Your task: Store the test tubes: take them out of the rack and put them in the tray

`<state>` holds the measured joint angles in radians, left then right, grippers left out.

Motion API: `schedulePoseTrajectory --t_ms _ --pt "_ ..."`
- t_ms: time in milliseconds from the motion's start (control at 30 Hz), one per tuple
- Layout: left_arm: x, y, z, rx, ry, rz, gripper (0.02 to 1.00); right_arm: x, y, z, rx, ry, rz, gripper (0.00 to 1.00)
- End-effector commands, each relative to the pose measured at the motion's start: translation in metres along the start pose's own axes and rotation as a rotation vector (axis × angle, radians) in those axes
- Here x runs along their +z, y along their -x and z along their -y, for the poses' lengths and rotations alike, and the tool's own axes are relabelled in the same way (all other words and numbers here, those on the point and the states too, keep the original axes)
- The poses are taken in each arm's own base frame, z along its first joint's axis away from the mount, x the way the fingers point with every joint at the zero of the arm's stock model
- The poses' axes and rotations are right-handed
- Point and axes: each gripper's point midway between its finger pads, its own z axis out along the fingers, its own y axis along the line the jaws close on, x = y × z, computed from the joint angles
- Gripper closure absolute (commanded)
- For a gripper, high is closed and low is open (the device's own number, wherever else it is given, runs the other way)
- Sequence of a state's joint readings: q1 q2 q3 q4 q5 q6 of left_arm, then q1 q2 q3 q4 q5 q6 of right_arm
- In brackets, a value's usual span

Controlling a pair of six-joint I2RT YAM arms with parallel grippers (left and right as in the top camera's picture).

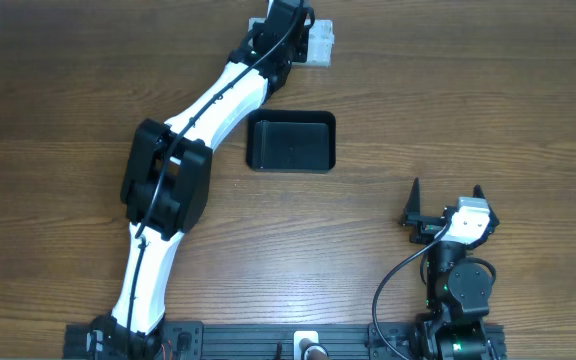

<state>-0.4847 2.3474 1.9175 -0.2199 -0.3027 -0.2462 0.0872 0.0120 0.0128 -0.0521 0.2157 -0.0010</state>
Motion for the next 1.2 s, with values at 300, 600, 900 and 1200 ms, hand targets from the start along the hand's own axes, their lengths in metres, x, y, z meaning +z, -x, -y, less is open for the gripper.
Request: schedulePoseTrajectory --t_ms 300,600,900,1200 --pt "-0.007 0.021 0.001 -0.008 -0.014 0.042 0.879 0.000 -0.002 -0.002 -0.004 0.010 -0.001 0.007" --pt "-0.062 0.083 -0.002 0.010 -0.032 0.158 0.893 0.000 -0.002 -0.002 -0.004 0.011 -0.001 0.009" --pt "-0.160 0.157 -0.012 0.008 -0.054 0.311 0.899 0.000 -0.002 -0.002 -0.004 0.010 -0.001 0.007" --pt "-0.213 0.081 -0.021 -0.134 -0.055 -0.053 0.904 0.000 -0.002 -0.002 -0.004 0.010 -0.001 0.009"
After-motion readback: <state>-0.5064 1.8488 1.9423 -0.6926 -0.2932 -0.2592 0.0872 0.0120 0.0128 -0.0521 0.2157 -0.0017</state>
